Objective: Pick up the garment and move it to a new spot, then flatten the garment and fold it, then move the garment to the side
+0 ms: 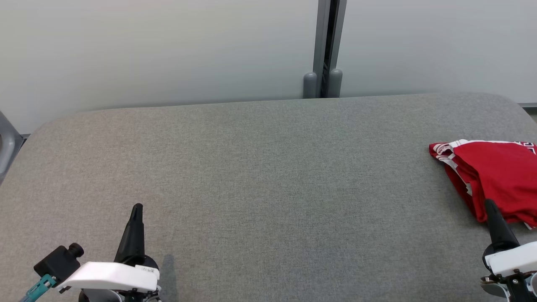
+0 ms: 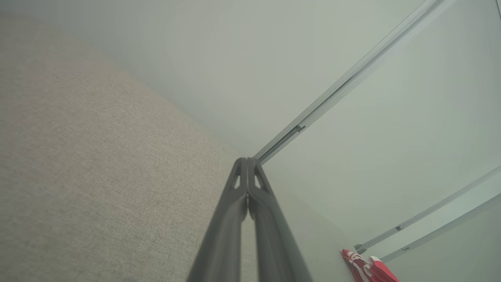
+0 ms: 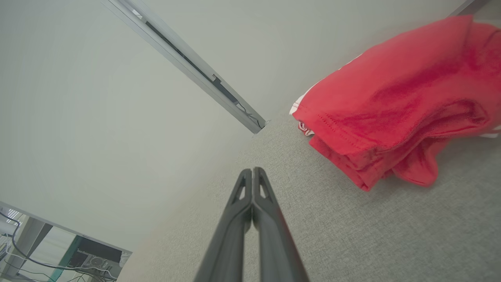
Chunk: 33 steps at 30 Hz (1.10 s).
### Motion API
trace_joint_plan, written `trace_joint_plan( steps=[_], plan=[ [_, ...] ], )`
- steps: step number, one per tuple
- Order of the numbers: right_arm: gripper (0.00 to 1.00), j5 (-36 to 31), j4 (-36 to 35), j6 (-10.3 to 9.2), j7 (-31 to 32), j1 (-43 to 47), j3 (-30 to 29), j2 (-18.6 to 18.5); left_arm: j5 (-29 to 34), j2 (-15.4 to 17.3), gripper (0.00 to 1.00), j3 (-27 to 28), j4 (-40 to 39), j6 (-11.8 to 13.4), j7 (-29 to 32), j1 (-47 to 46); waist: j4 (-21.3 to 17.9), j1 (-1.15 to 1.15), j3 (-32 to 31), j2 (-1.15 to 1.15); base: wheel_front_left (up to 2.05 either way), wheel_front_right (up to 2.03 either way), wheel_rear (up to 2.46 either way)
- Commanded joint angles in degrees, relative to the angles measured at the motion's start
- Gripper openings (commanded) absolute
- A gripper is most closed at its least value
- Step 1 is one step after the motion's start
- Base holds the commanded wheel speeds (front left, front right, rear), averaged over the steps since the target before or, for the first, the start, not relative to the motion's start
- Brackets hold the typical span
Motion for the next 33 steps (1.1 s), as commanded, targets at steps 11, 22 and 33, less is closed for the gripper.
trace_joint_plan(
  steps=[11,22,33],
  plan=[
    [0.0,8.4,2.0,0.01,2.9,-3.6,-2.0,-0.4,-7.7,-0.7,0.0,0.5,0.2,-1.2,0.3,-2.8,-0.3,0.0,0.1,0.0,0.0,0.0,0.0],
    [0.0,14.9,4.1,0.01,5.1,-5.3,-3.3,-0.4,-13.8,-1.6,0.0,0.6,0.8,-1.9,0.4,-3.8,-0.6,0.0,0.2,0.0,0.0,0.0,0.0],
    [0.0,20.2,5.8,0.01,6.8,-6.8,-4.4,-0.4,-18.7,-2.5,0.0,0.7,1.3,-2.5,0.7,-4.7,-0.9,0.0,0.3,0.0,0.0,0.0,0.0]
  ],
)
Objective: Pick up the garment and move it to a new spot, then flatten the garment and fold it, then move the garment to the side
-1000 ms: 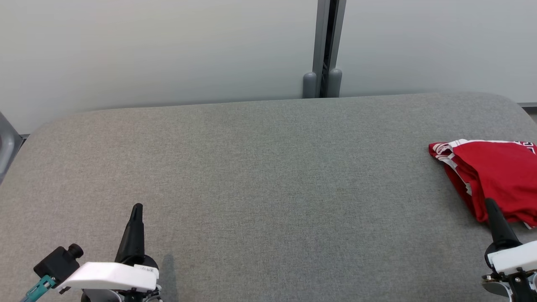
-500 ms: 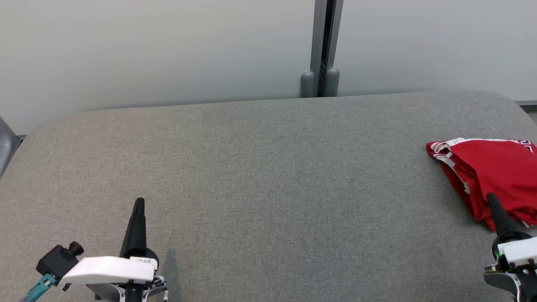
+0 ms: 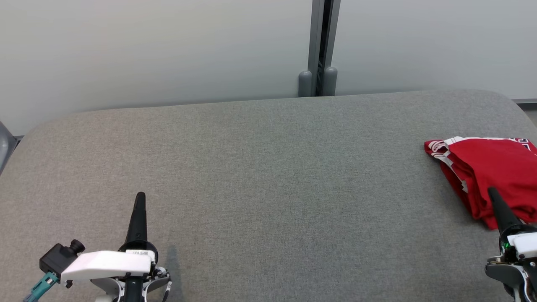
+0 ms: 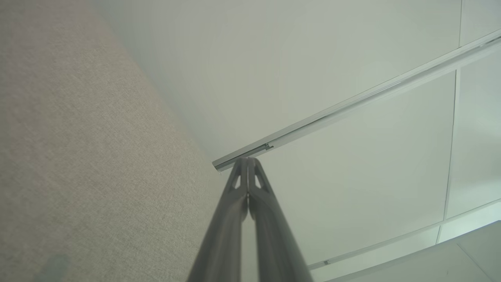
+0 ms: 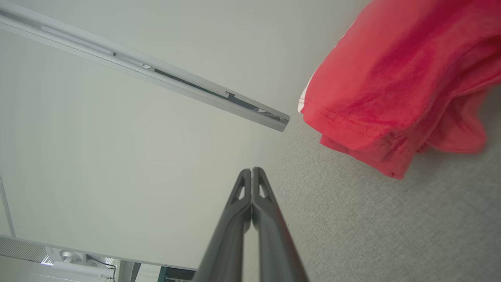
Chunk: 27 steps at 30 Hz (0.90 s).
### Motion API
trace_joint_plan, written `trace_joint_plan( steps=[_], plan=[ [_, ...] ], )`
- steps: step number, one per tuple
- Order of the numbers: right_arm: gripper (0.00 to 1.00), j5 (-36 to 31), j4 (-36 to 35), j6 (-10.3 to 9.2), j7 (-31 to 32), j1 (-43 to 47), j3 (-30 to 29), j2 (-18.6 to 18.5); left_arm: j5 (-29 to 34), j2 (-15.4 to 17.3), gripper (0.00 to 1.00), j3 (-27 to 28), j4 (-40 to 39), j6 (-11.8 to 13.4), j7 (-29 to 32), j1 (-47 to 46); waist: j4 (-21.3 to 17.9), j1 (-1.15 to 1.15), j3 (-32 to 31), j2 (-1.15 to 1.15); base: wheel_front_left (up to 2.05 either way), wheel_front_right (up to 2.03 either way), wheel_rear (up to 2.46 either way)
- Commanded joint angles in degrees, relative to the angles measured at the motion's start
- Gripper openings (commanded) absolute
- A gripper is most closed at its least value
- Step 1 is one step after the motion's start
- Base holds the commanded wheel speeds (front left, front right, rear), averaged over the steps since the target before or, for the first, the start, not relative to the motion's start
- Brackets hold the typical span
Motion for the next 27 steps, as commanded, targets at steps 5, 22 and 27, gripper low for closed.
trace_joint_plan(
  steps=[5,22,27],
  plan=[
    [0.0,3.2,0.7,0.01,1.2,-1.9,-0.8,-0.4,-2.9,-0.1,0.0,0.4,0.0,-0.7,0.2,-1.7,-0.1,0.0,0.0,0.0,0.0,0.0,0.0],
    [0.0,11.4,3.3,0.0,3.8,-4.1,-2.4,-0.5,-10.5,-1.4,0.0,0.5,0.8,-1.6,0.5,-3.0,-0.6,0.0,0.2,0.0,0.0,0.0,0.0],
    [0.0,13.6,4.0,0.0,4.6,-4.5,-2.8,-0.5,-12.5,-1.7,0.0,0.6,1.0,-1.8,0.5,-3.5,-0.8,0.0,0.2,0.0,0.0,0.0,0.0]
  ],
)
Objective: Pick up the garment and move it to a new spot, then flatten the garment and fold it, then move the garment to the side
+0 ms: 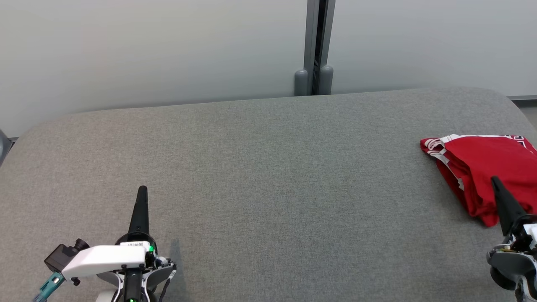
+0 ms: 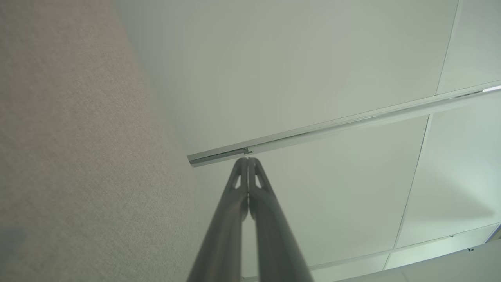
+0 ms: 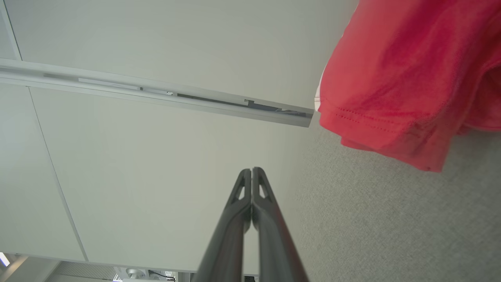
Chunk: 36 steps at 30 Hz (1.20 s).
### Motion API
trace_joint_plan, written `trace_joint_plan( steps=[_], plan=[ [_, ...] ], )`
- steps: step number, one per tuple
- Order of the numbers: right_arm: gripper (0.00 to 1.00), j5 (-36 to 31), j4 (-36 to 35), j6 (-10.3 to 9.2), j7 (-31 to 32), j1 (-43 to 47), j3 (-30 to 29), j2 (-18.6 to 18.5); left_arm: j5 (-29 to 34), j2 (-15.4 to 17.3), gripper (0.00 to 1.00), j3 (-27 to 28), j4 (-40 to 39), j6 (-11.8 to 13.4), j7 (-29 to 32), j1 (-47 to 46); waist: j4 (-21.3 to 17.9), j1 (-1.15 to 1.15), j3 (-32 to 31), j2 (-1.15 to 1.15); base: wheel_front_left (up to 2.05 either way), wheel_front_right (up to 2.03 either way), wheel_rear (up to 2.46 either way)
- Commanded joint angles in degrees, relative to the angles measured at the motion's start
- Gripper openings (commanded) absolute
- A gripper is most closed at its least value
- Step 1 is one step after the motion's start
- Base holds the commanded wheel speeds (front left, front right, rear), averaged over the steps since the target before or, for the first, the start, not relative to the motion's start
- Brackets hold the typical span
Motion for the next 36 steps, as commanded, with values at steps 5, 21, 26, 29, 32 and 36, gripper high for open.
trace_joint_plan(
  steps=[5,21,26,29,32,36],
  plan=[
    [0.0,2.8,0.8,0.0,1.1,-1.4,-0.6,-0.5,-2.6,-0.2,0.0,0.3,0.2,-0.5,0.1,-1.6,-0.1,0.0,0.0,0.0,0.0,0.0,0.0],
    [0.0,8.5,2.6,0.0,2.9,-2.7,-1.6,-0.6,-7.9,-1.0,0.0,0.4,0.7,-1.2,0.3,-2.5,-0.5,0.0,0.2,0.0,0.0,0.0,0.0],
    [0.0,8.6,2.6,0.0,3.0,-2.7,-1.6,-0.6,-8.0,-1.0,0.0,0.4,0.7,-1.1,0.3,-2.3,-0.6,0.0,0.2,0.0,0.0,0.0,0.0],
    [0.0,8.6,2.6,0.0,2.9,-2.7,-1.5,-0.6,-8.0,-1.0,0.0,0.4,0.7,-1.1,0.3,-2.3,-0.6,0.0,0.2,0.0,0.0,0.0,0.0],
    [0.0,8.7,2.6,0.0,2.9,-2.7,-1.5,-0.6,-8.0,-1.0,0.0,0.4,0.7,-1.1,0.3,-2.3,-0.6,0.0,0.2,0.0,0.0,0.0,0.0],
    [0.0,8.7,2.6,0.0,2.9,-2.7,-1.5,-0.6,-8.0,-1.0,0.0,0.4,0.7,-1.1,0.3,-2.3,-0.6,0.0,0.2,0.0,0.0,0.0,0.0]
  ],
)
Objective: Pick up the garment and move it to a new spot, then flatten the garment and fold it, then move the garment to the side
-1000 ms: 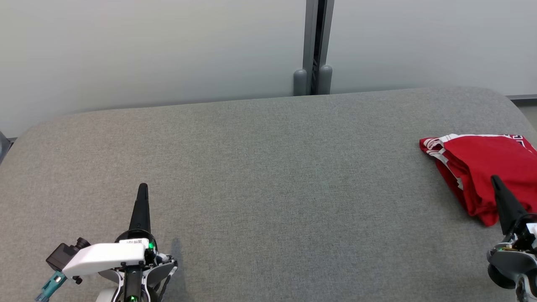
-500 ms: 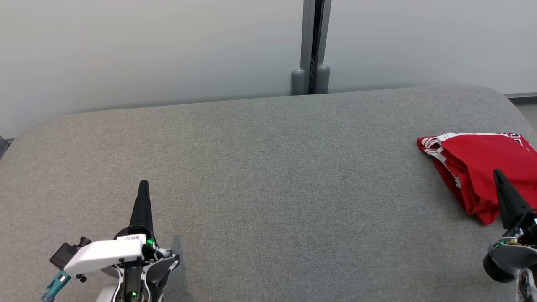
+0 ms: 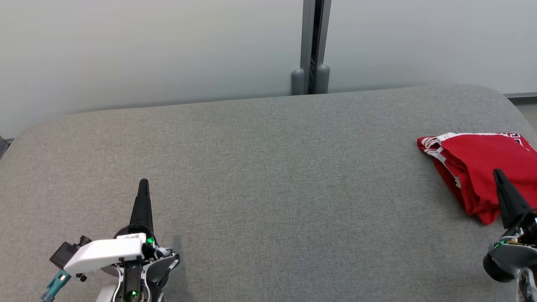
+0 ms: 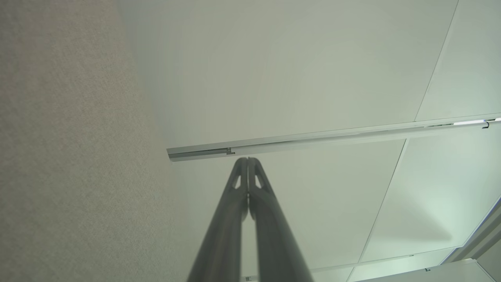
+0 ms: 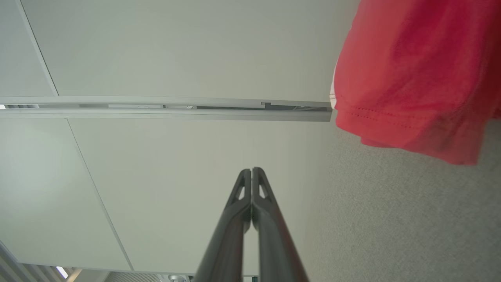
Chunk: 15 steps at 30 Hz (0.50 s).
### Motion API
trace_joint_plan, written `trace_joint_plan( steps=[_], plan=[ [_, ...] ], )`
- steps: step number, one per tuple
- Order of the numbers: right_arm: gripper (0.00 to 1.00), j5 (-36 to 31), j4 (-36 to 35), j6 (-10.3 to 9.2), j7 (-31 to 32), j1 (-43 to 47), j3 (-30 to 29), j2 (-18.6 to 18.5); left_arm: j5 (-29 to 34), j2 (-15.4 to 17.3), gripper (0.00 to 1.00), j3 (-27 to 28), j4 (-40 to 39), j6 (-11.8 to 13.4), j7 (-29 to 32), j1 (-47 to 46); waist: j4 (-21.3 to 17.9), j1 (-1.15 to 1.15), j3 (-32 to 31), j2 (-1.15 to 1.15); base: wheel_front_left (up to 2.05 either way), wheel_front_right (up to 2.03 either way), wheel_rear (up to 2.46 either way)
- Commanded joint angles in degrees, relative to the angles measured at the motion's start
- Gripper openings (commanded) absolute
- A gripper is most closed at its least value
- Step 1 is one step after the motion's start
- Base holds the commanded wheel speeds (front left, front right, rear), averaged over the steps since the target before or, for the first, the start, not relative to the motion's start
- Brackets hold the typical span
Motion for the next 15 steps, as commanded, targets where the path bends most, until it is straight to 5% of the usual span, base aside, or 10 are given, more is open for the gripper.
trace_joint_plan(
  steps=[1,15],
  plan=[
    [0.0,0.2,0.0,0.0,0.2,-0.3,0.0,-0.4,-0.2,0.2,0.0,0.2,0.0,-0.2,0.1,-0.4,0.0,0.0,0.0,0.0,0.0,0.0,0.0],
    [0.0,0.4,0.0,0.0,0.1,-0.3,0.1,-0.5,-0.2,0.2,0.0,0.2,0.0,-0.2,0.1,-0.4,0.0,0.0,0.0,0.0,0.0,0.0,0.0]
  ],
)
